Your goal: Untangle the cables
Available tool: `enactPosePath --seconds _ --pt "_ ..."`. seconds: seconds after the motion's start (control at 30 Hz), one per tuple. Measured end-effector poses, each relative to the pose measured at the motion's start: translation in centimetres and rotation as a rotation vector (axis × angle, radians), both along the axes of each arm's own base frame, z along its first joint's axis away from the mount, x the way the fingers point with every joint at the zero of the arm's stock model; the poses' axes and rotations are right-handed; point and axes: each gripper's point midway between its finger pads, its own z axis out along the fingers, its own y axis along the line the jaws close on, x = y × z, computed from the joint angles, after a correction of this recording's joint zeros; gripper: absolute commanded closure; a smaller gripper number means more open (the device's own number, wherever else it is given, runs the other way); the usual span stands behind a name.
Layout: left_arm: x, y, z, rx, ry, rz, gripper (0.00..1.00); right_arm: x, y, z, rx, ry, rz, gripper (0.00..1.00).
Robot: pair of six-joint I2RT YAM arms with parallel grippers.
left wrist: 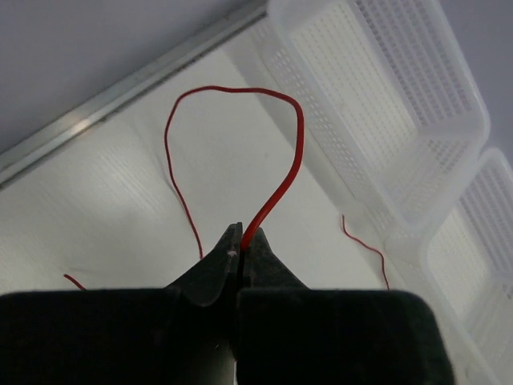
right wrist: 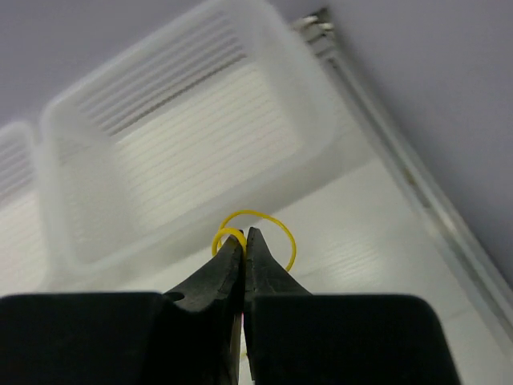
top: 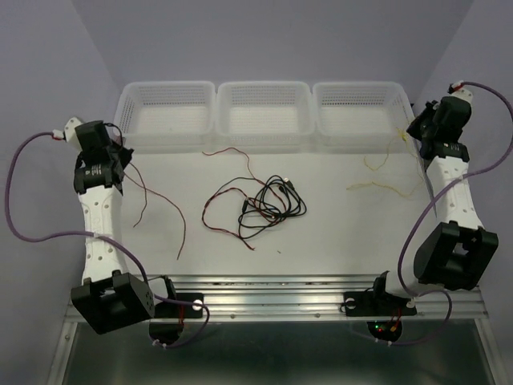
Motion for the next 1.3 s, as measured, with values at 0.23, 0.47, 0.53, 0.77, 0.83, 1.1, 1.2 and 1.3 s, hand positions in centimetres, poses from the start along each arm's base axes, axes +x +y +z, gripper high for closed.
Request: enactPosePath --seconds 0.23,0.47,0.53,0.77,0.83,1.1,1.2,1.3 --pt "3.3 -9.7 1.1 -0.001 -0.063 -0.290 1.00 2.1 8.3 6.1 0.023 -0.172 0.306 0.99" --pt "4.8 -16.0 -1.8 -0.019 -0.040 -0.472 1.00 3.8 11.3 18.8 0.026 -0.516 0.464 0.99" --pt "4.9 -17.2 -2.9 -0.025 -0.015 -0.504 1.00 4.8 11.8 22.3 0.021 -0.609 0.491 0.99" --pt "5.5 -18.3 -4.5 -0.027 0.017 -0.537 1.00 9.8 11.8 30.7 0.017 -0.849 0.509 0.99" --pt "5.7 -18.4 -4.5 -0.025 0.010 -0.539 1.00 11.4 11.1 32.1 0.011 -0.923 0.476 0.99" --pt "6.3 -18.9 -5.6 -0.025 0.030 -0.552 1.00 15.9 6.5 32.1 0.055 -1.138 0.224 0.99" --pt "6.5 -19.0 -6.0 -0.026 0.039 -0.554 1.00 17.2 5.5 30.1 0.070 -1.130 0.160 0.99" --pt "6.8 -19.1 -6.5 -0.028 0.049 -0.557 1.00 18.9 4.6 26.7 0.076 -1.064 0.117 0.99"
